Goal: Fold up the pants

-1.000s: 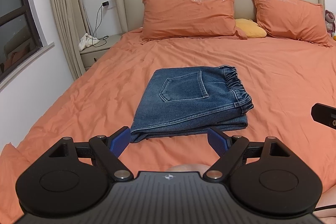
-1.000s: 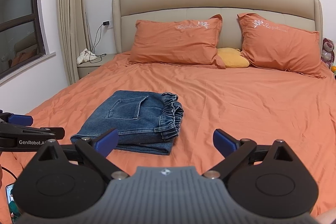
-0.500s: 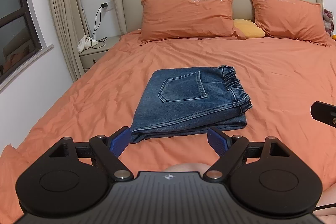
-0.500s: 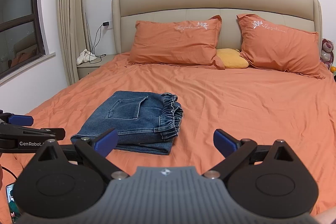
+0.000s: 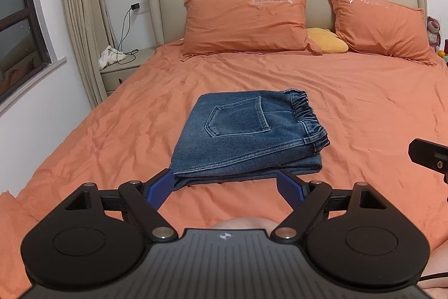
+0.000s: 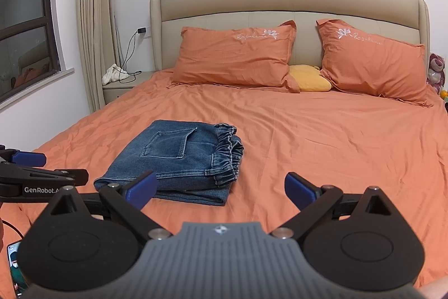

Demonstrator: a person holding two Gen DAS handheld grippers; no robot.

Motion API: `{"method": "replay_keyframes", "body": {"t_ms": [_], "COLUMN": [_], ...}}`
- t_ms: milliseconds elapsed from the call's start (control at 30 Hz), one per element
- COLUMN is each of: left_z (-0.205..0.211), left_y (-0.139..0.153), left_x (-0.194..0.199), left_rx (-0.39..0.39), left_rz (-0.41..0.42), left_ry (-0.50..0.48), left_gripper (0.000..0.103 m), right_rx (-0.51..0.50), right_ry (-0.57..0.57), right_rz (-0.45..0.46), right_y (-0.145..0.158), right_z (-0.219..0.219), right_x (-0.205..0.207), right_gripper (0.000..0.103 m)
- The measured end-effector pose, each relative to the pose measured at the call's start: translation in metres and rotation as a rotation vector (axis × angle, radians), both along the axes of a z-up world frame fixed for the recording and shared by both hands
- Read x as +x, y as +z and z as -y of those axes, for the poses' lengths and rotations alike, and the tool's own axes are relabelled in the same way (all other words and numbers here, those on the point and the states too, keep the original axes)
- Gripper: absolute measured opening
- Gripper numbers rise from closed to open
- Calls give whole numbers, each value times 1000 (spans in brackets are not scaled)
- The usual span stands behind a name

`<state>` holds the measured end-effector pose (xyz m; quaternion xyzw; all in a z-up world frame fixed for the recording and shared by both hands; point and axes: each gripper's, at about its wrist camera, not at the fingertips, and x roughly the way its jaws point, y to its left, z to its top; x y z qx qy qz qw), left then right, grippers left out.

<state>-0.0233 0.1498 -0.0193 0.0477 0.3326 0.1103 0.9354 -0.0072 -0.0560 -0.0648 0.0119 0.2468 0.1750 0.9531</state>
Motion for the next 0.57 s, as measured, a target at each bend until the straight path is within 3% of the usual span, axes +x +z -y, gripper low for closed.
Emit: {"method": "replay_keyframes", "body": {"t_ms": [567], "left_z": [4], "left_y": [0], "left_x": [-3], "left_rx": [4], "left_rz": [15], "left_ry": [-20], "left_gripper": [97], "right_rx": [-7], "right_ry": [4], "right_rz": [-5], "right_y": [2], "right_z": [1], "right_x": [-3], "right_gripper": [94]}}
